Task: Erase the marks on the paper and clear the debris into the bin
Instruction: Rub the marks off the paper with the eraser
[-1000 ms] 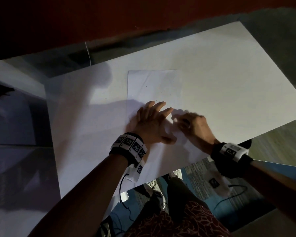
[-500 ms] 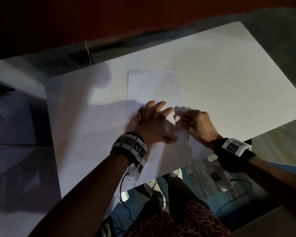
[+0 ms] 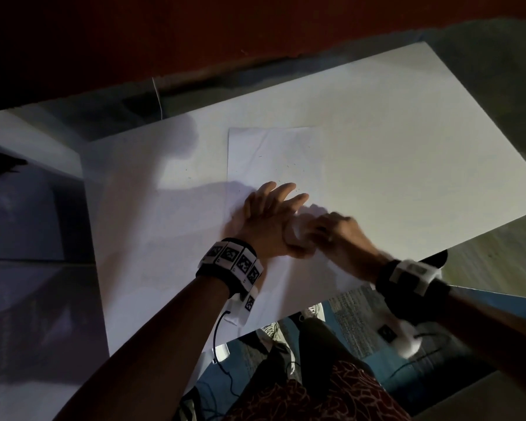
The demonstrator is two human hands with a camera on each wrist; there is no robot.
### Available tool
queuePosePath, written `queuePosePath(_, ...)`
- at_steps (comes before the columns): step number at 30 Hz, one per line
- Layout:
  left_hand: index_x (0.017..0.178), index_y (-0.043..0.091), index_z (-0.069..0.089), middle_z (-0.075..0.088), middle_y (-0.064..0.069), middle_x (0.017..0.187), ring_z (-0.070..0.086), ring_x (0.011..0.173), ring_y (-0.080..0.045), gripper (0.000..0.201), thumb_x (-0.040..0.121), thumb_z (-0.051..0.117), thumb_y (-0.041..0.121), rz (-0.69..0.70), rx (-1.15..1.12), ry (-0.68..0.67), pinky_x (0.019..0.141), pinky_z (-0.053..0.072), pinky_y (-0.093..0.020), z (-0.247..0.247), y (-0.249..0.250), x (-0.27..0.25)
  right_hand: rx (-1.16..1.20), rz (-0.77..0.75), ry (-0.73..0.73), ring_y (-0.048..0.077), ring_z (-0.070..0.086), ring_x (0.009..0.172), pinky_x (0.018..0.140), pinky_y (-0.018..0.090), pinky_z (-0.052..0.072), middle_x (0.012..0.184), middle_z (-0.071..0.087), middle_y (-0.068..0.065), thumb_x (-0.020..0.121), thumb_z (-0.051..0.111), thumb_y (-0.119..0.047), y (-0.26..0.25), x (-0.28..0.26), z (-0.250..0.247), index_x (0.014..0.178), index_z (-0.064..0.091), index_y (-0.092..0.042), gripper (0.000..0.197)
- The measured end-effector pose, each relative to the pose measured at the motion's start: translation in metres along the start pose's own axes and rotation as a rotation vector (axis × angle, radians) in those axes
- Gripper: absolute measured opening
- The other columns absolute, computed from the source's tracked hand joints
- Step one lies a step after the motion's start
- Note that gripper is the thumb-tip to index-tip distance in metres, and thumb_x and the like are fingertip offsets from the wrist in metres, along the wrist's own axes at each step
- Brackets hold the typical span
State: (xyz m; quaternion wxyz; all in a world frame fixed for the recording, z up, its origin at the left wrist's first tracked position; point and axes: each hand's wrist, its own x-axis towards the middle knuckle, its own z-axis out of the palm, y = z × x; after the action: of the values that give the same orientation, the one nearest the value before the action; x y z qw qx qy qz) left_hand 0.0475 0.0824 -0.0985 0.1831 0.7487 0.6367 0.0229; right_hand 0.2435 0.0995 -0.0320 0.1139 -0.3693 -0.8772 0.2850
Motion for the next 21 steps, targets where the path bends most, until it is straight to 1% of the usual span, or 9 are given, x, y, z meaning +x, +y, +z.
queuePosePath(3, 0.159, 0.042, 0.013, -0.001, 0.012, 0.167, -0.011, 0.153, -0.023, 0.122, 0.059, 0.066, 0.089, -0.04, -0.013, -0.019, 0.12, 0.002, -0.048, -0.006, 0.006, 0.001, 0.022, 0.119, 0.16, 0.021, 0.061, 0.08, 0.073, 0.026, 0.043, 0.095, 0.069, 0.002, 0.083, 0.064, -0.002, 0.024, 0.017, -0.011, 0.1, 0.071, -0.017, 0.024)
queuePosePath(4, 0.159, 0.042, 0.014, -0.001, 0.012, 0.168, -0.01, 0.154, -0.022, 0.122, 0.059, 0.068, 0.088, -0.033, -0.028, -0.004, 0.12, 0.001, -0.046, -0.005, 0.005, 0.0, 0.04, 0.151, 0.161, 0.021, 0.061, 0.079, 0.073, 0.029, 0.046, 0.094, 0.068, 0.001, 0.085, 0.064, -0.004, 0.022, 0.013, -0.007, 0.101, 0.071, -0.018, 0.022)
queuePosePath(6, 0.16, 0.042, 0.016, 0.002, 0.011, 0.169, -0.009, 0.154, -0.023, 0.123, 0.06, 0.071, 0.087, 0.005, -0.048, 0.028, 0.12, 0.001, -0.045, -0.001, 0.0, -0.002, 0.009, 0.083, 0.08, 0.02, 0.057, 0.074, 0.068, 0.033, 0.047, 0.086, 0.065, 0.002, 0.087, 0.065, -0.008, 0.001, 0.0, 0.004, 0.092, 0.069, -0.015, 0.009)
queuePosePath(8, 0.16, 0.042, 0.015, 0.001, 0.011, 0.169, -0.009, 0.155, -0.024, 0.122, 0.061, 0.069, 0.088, 0.013, -0.04, 0.016, 0.121, 0.002, -0.048, -0.001, -0.002, -0.002, -0.03, -0.015, 0.015, 0.025, 0.057, 0.071, 0.066, 0.032, 0.044, 0.08, 0.064, 0.006, 0.085, 0.069, -0.006, -0.001, -0.006, 0.003, 0.086, 0.068, -0.01, 0.005)
queuePosePath(12, 0.158, 0.044, 0.013, -0.002, 0.015, 0.167, -0.011, 0.154, -0.024, 0.122, 0.055, 0.058, 0.092, -0.046, -0.035, -0.03, 0.122, 0.003, -0.049, -0.006, 0.005, 0.001, -0.002, 0.114, 0.178, 0.022, 0.062, 0.079, 0.073, 0.031, 0.045, 0.093, 0.069, 0.002, 0.085, 0.066, -0.003, 0.025, 0.015, -0.013, 0.1, 0.071, -0.016, 0.02)
queuePosePath(14, 0.158, 0.044, 0.014, -0.001, 0.013, 0.168, -0.011, 0.155, -0.024, 0.123, 0.055, 0.057, 0.094, -0.019, -0.04, 0.0, 0.123, 0.004, -0.05, -0.004, 0.002, 0.0, 0.017, 0.11, 0.134, 0.013, 0.055, 0.076, 0.07, 0.026, 0.04, 0.087, 0.062, -0.006, 0.088, 0.065, -0.006, 0.013, 0.005, 0.0, 0.098, 0.07, -0.016, 0.015)
queuePosePath(16, 0.159, 0.043, 0.014, -0.001, 0.012, 0.168, -0.012, 0.155, -0.023, 0.122, 0.059, 0.064, 0.091, 0.0, -0.055, -0.005, 0.123, 0.001, -0.049, -0.003, -0.002, -0.002, 0.004, 0.025, 0.035, 0.018, 0.053, 0.07, 0.063, 0.026, 0.036, 0.078, 0.059, -0.002, 0.088, 0.066, -0.009, -0.001, -0.009, 0.009, 0.088, 0.067, -0.012, 0.003)
queuePosePath(18, 0.159, 0.043, 0.015, -0.001, 0.012, 0.168, -0.011, 0.155, -0.023, 0.122, 0.06, 0.069, 0.088, -0.011, -0.048, -0.009, 0.122, 0.001, -0.048, -0.004, -0.001, -0.001, -0.013, 0.047, 0.012, 0.022, 0.058, 0.072, 0.065, 0.029, 0.041, 0.081, 0.065, 0.003, 0.09, 0.066, -0.012, 0.011, -0.004, -0.001, 0.089, 0.069, -0.013, 0.003)
queuePosePath(21, 0.158, 0.045, 0.014, -0.001, 0.014, 0.168, -0.01, 0.155, -0.023, 0.122, 0.058, 0.066, 0.09, -0.033, -0.032, -0.006, 0.122, 0.005, -0.049, -0.005, 0.003, 0.0, 0.064, 0.162, 0.123, 0.016, 0.064, 0.076, 0.07, 0.028, 0.047, 0.091, 0.071, 0.001, 0.088, 0.066, -0.011, 0.023, 0.01, -0.01, 0.096, 0.073, -0.02, 0.014)
